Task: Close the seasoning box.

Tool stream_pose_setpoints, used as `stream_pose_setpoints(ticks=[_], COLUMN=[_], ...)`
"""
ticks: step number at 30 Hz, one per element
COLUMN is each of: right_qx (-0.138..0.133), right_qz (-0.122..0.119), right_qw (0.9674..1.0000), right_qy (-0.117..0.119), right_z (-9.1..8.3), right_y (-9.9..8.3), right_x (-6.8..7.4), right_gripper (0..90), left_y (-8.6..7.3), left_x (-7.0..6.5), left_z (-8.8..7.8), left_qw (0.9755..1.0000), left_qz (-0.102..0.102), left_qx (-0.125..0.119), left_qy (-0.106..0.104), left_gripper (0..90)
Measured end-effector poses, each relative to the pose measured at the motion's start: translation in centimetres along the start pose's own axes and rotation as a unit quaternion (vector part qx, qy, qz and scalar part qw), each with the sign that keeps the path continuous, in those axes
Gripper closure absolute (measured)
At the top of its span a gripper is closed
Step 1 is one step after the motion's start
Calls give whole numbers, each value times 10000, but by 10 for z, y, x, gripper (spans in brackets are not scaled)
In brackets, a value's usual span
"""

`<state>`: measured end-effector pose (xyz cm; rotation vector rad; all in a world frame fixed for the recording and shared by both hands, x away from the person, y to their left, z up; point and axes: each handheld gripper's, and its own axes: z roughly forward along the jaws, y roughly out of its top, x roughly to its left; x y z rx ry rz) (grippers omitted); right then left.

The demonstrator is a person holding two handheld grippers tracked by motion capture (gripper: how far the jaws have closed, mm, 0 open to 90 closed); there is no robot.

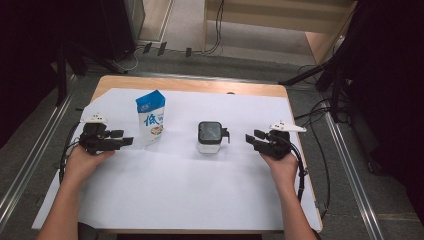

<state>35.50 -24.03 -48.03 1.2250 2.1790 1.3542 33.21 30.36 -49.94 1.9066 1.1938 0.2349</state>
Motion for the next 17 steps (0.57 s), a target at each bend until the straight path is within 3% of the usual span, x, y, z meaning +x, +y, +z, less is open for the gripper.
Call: stream_pose_setpoints(ticks=[17], right_qx=[30], right_qz=[90], right_qw=[9999], right_qy=[-135], right_z=[-7], right_y=[-13], right_x=[-7], right_gripper=[519], left_y=[0], left_x=[1], left_z=[1], left_qw=[10000], left_qz=[13], left_qx=[-62], left_qy=[-41], left_gripper=[405])
